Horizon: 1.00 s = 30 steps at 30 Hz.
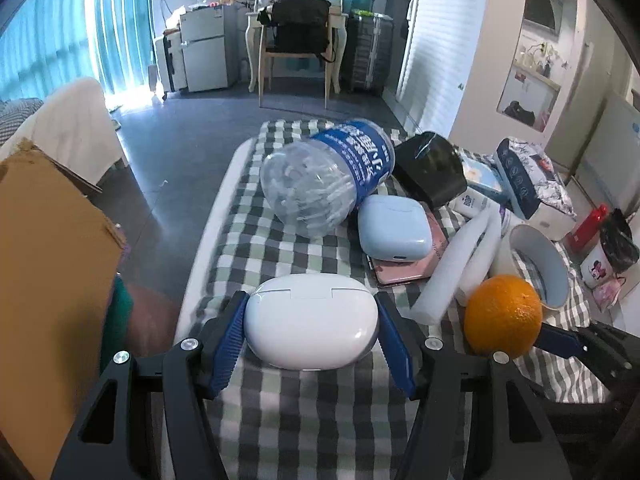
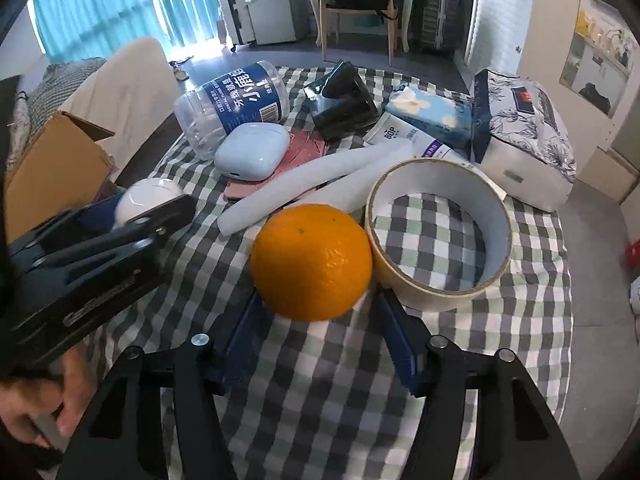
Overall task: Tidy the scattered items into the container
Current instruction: 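Grasp the orange with the right gripper and lift it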
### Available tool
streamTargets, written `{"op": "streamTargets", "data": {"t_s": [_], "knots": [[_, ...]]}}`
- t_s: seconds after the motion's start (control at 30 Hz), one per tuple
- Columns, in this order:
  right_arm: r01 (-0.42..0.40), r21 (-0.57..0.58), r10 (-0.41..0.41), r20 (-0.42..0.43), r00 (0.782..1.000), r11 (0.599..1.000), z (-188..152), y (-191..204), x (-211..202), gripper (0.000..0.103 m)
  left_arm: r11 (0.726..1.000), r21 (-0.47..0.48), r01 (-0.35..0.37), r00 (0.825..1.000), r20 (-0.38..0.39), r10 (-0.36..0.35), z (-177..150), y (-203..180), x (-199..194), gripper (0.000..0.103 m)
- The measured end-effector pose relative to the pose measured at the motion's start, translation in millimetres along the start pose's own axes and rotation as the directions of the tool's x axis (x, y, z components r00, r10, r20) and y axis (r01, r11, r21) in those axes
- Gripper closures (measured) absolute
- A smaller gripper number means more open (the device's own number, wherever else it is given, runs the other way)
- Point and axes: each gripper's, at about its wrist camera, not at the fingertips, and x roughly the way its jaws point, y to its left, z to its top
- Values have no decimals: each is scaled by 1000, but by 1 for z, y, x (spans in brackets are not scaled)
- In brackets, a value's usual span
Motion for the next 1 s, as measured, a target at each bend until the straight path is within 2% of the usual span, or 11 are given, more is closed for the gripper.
{"op": "streamTargets", "data": {"t_s": [0.07,0.2,0.23,0.33,0.77,1.0], "knots": [[-18,3,18,-5,1000,1000,2,0,2,30,1000,-3,2,1000,10,-2,0,3,-6,40],[-21,-4,21,-8,1000,1000,9,6,8,30,1000,-24,13,1000,26,-12,2,9,-20,40],[-9,-5,9,-8,1000,1000,11,7,10,30,1000,-27,15,999,29,-14,2,11,-24,40],[54,-24,-54,-2,999,998,13,8,12,47,999,-33,16,999,40,-15,1,15,-34,40],[23,-11,-23,13,1000,1000,5,11,-4,48,999,-47,11,997,77,-7,3,17,-61,40],[27,-15,-26,63,998,1000,7,18,-33,48,999,-54,-1,995,102,7,4,17,-85,40]]}}
